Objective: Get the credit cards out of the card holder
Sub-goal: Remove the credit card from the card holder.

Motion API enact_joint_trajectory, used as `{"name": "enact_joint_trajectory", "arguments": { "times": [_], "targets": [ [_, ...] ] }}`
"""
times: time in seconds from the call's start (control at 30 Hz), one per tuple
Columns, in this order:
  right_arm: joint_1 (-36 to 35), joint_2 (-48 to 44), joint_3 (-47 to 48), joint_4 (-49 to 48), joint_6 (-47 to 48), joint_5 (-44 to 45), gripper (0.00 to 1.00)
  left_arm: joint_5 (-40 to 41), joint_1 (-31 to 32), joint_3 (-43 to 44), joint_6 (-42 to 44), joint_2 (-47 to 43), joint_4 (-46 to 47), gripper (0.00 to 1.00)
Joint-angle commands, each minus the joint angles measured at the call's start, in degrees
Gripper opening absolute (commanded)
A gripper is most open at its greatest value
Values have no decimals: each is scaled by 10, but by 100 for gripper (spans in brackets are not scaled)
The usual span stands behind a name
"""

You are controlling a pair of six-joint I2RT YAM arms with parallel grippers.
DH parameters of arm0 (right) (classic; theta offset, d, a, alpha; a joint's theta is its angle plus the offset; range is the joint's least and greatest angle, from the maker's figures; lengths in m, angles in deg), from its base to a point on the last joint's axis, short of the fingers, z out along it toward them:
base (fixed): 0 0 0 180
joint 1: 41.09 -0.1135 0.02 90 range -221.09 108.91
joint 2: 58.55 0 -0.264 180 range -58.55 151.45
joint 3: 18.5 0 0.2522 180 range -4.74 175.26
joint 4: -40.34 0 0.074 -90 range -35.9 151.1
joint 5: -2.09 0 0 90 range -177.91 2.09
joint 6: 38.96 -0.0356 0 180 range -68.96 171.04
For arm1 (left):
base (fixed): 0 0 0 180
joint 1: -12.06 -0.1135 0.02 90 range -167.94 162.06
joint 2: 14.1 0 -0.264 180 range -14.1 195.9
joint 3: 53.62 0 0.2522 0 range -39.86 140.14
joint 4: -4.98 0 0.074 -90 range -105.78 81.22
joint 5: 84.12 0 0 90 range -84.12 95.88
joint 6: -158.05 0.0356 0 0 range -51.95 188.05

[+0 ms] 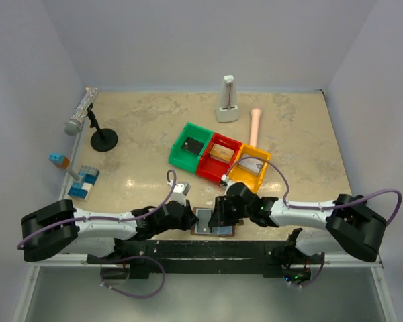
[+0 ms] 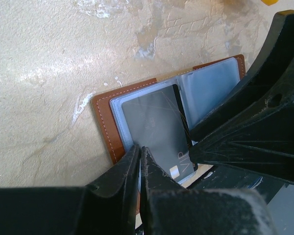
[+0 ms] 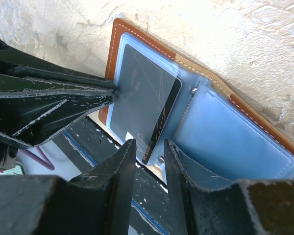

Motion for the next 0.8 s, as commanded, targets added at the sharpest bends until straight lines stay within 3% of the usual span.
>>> {"name": "enact_joint_trajectory", "arguments": {
  "times": [0.0,0.77],
  "targets": [
    [1,-5,-13,-29,-15,16,35,9,-2,-12,-7,9,-16,10],
    [30,-12,-76,-164,-67,-10,35,15,-2,-20,-18,5,-23,5]
  ]
}}
